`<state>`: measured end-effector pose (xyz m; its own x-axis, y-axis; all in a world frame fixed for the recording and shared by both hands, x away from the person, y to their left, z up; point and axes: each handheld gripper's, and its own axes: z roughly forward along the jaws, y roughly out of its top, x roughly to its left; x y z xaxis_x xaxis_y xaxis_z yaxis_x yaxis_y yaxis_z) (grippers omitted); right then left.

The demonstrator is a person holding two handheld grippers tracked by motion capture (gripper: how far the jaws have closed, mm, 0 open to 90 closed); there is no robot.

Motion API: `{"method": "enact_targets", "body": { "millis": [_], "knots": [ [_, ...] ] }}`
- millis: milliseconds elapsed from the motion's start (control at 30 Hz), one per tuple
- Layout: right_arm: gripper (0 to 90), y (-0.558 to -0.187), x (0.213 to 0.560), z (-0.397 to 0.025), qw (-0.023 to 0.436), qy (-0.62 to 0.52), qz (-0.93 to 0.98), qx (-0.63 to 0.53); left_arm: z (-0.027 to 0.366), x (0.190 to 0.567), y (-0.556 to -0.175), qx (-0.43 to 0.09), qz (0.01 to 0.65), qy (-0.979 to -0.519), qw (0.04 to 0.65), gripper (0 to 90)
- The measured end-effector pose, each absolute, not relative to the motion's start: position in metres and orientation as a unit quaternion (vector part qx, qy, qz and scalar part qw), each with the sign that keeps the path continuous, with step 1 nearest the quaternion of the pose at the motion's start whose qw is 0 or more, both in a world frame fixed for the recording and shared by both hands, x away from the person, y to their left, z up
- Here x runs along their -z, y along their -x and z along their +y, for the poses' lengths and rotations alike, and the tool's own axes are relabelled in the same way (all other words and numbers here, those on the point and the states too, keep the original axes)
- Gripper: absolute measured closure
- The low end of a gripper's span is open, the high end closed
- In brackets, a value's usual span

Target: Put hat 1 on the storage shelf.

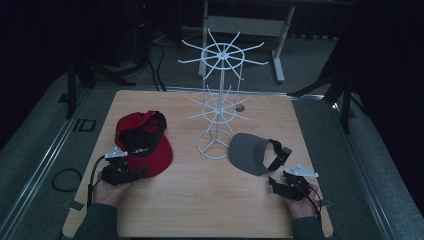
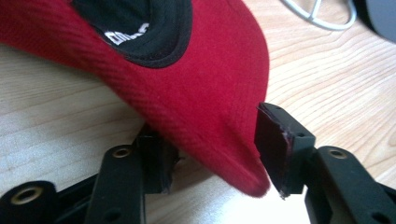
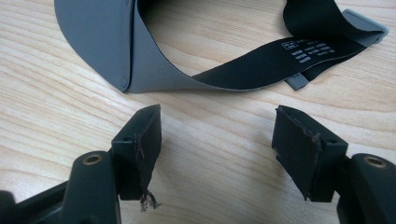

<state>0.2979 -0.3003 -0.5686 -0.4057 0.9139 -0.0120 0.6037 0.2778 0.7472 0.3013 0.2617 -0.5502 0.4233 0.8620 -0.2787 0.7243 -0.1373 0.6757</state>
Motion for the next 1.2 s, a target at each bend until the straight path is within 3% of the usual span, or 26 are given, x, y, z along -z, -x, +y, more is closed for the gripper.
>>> {"method": "enact_targets", "body": {
  "millis": [200, 467, 633, 1200],
  "knots": [
    [32.5, -0.298, 0.569, -0.300, 0.228, -0.495, 0.766, -0.341, 0.257, 0.554, -0.304, -0.088, 0.525, -0.762, 0.368, 55.5],
    [32.3, -0.298, 0.569, -0.300, 0.227, -0.494, 0.767, -0.341, 0.259, 0.552, -0.302, -0.076, 0.517, -0.759, 0.388, 72.9],
    [32.1, -0.298, 0.569, -0.300, 0.227, -0.494, 0.767, -0.341, 0.259, 0.548, -0.298, -0.100, 0.504, -0.762, 0.394, 85.3],
    [31.6, -0.298, 0.569, -0.300, 0.227, -0.493, 0.767, -0.341, 0.257, 0.545, -0.296, -0.148, 0.508, -0.752, 0.394, 86.2]
  ]
}}
